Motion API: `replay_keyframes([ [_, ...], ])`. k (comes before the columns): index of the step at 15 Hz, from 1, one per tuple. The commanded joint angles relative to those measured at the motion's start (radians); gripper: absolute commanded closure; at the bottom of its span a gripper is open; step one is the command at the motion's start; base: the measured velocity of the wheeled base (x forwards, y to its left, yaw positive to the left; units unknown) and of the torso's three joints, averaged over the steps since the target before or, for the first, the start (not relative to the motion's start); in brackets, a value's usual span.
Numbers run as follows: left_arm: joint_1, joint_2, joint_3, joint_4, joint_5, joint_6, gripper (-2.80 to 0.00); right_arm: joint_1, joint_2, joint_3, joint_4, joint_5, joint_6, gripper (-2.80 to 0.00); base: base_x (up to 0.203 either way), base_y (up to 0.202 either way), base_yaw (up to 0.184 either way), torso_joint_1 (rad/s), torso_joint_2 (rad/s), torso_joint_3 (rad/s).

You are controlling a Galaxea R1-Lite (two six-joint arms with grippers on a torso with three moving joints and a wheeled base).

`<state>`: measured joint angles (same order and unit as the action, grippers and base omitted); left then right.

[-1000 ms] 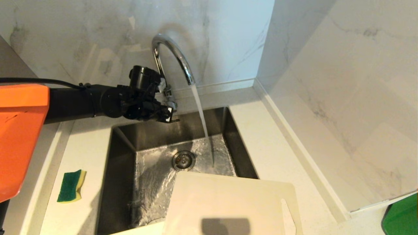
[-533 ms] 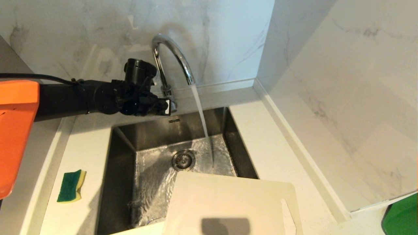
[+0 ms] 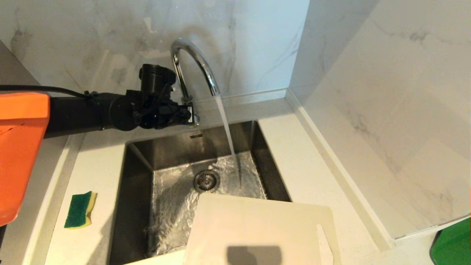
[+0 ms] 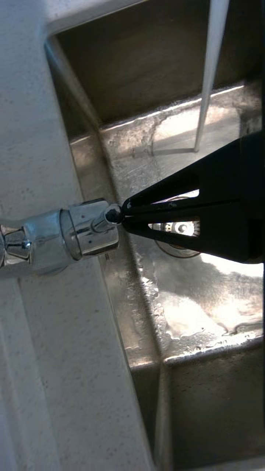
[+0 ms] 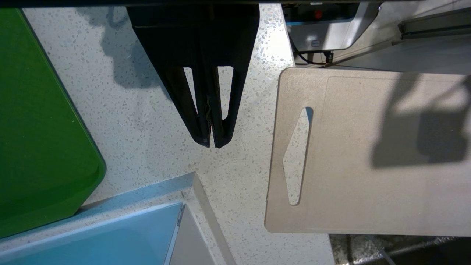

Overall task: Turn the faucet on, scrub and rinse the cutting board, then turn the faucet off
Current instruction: Turn off the tap

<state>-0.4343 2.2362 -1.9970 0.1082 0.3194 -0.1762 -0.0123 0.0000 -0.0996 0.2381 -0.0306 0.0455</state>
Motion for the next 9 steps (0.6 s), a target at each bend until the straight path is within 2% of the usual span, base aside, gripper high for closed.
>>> replay_keyframes([
  [1, 0.000, 0.017, 0.000, -0.028, 0.006, -0.001, 0.00, 0.000, 0.000, 0.000, 0.001, 0.000, 0.000, 0.00, 0.000, 0.000, 0.000, 0.000, 0.00, 0.000],
  [7, 0.000, 0.043, -0.002, -0.085, 0.032, 0.006, 0.00, 0.000, 0.000, 0.000, 0.001, 0.000, 0.000, 0.00, 0.000, 0.000, 0.000, 0.000, 0.00, 0.000],
  [9, 0.001, 0.045, -0.002, -0.097, 0.039, 0.029, 0.00, 0.000, 0.000, 0.000, 0.001, 0.000, 0.000, 0.00, 0.000, 0.000, 0.000, 0.000, 0.00, 0.000],
])
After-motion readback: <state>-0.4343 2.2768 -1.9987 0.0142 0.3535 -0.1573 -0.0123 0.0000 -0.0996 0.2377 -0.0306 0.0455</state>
